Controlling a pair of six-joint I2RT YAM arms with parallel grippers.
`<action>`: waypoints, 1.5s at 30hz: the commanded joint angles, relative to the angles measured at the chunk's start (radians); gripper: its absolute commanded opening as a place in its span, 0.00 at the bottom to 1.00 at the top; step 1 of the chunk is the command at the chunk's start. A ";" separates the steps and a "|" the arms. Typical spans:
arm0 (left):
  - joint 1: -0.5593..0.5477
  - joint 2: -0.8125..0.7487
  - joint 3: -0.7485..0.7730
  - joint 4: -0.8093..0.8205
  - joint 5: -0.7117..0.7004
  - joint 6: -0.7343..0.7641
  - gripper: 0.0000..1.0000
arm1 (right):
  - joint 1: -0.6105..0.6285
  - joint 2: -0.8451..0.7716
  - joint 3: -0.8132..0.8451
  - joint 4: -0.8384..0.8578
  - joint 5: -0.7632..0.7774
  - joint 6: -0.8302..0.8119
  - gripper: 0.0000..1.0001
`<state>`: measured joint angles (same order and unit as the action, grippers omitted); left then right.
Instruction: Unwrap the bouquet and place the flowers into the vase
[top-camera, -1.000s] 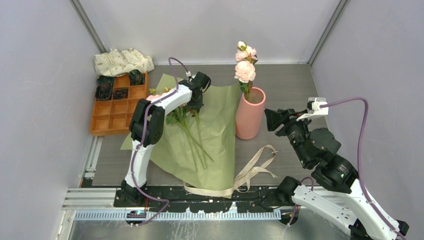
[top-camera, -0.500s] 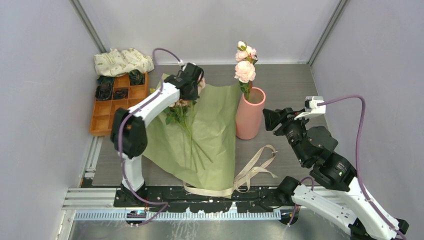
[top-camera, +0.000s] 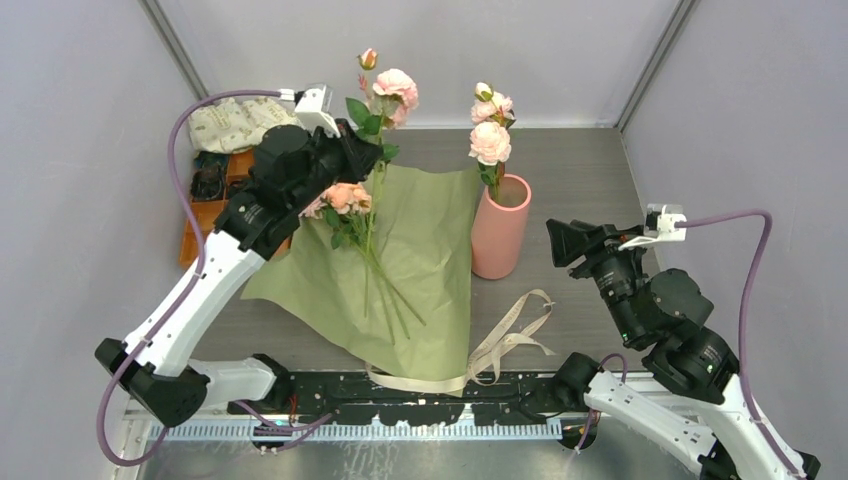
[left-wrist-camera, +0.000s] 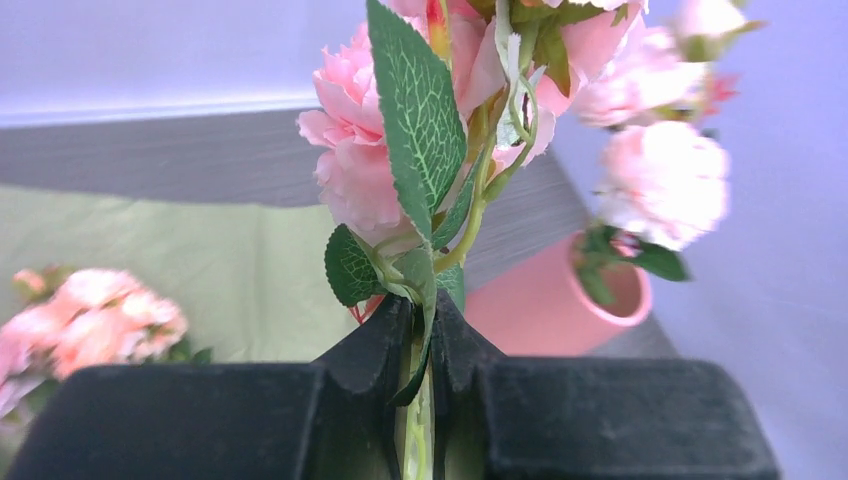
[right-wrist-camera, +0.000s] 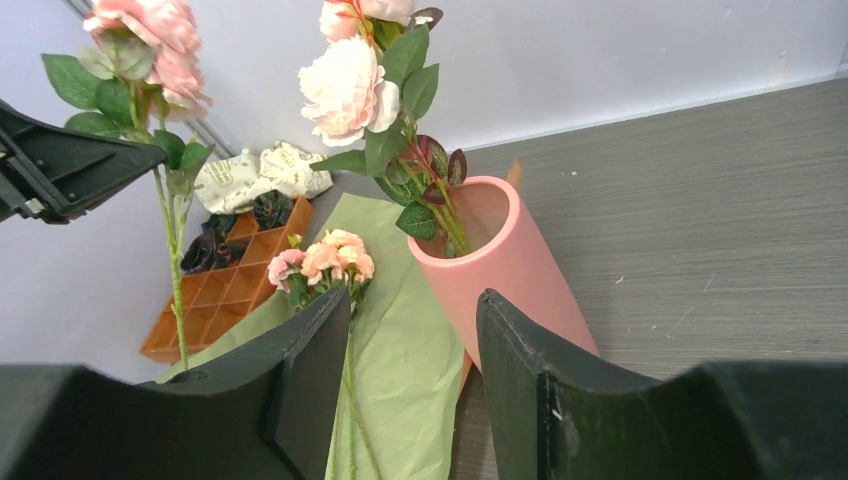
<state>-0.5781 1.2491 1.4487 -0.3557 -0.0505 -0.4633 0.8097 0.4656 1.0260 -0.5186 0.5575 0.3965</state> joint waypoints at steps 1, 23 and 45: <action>-0.061 -0.038 -0.023 0.269 0.168 0.029 0.10 | -0.001 -0.007 0.023 -0.003 0.005 0.004 0.55; -0.441 0.479 0.812 0.527 0.155 0.389 0.14 | -0.002 -0.080 0.022 -0.050 0.016 -0.012 0.56; -0.427 0.529 0.495 0.827 0.115 0.320 0.19 | -0.001 -0.105 -0.008 -0.051 0.047 -0.033 0.56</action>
<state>-1.0134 1.8400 2.0106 0.3340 0.0982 -0.1310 0.8097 0.3706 1.0206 -0.5999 0.5941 0.3717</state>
